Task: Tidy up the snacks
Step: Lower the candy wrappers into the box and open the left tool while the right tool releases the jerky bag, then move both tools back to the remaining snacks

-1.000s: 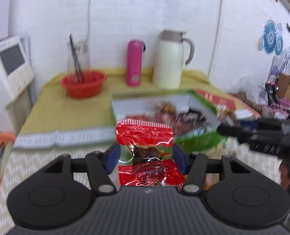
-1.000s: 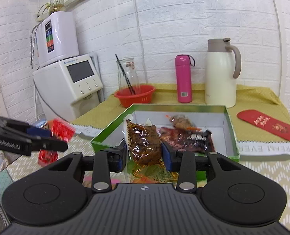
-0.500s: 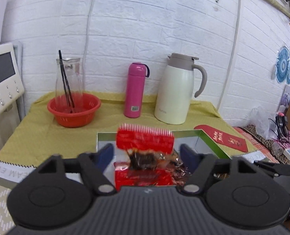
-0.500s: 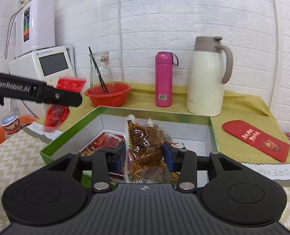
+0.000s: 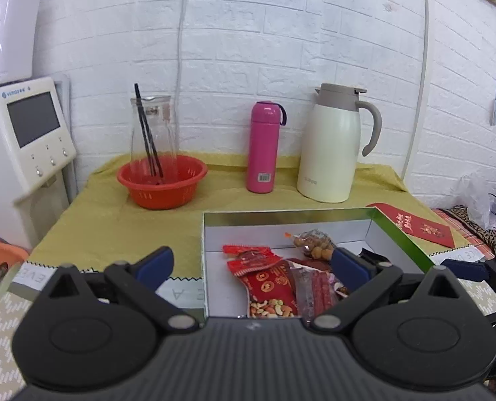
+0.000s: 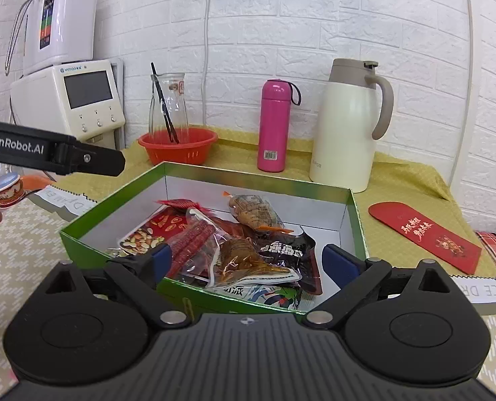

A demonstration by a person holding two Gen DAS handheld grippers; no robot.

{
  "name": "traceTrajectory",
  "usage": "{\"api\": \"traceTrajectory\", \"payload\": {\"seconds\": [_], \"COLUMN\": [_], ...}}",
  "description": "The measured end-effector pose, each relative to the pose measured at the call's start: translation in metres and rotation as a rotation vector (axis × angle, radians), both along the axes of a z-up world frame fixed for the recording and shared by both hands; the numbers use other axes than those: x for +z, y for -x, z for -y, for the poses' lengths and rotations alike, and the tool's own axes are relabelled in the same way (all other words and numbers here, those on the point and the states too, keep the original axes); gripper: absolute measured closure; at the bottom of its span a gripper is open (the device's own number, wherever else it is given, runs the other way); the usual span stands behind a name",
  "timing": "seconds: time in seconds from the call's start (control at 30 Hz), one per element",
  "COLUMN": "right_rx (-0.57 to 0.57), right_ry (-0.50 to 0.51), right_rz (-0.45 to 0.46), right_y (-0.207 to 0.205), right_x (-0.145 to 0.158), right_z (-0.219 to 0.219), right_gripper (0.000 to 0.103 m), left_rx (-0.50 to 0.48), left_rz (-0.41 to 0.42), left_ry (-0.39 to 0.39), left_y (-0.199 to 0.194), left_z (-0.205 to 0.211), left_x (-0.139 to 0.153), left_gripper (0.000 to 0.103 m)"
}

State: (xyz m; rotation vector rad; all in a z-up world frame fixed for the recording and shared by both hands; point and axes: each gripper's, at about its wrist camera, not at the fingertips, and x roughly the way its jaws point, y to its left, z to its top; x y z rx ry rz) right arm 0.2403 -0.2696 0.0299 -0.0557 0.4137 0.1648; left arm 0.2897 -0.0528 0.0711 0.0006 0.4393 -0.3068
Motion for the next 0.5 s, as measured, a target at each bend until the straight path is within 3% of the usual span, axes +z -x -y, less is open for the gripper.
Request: {"api": "traceTrajectory", "payload": {"seconds": [0.5], "right_rx": [-0.002], "right_ry": [0.008], "right_rz": [0.011], "right_y": [0.088], "right_x": [0.061], "right_z": [-0.009], "right_gripper": [0.000], "left_rx": [0.023], "left_rz": [0.028], "left_ry": [-0.018], "left_y": [0.084], "left_z": [-0.023], "left_x": [0.036], "left_gripper": [0.003]}}
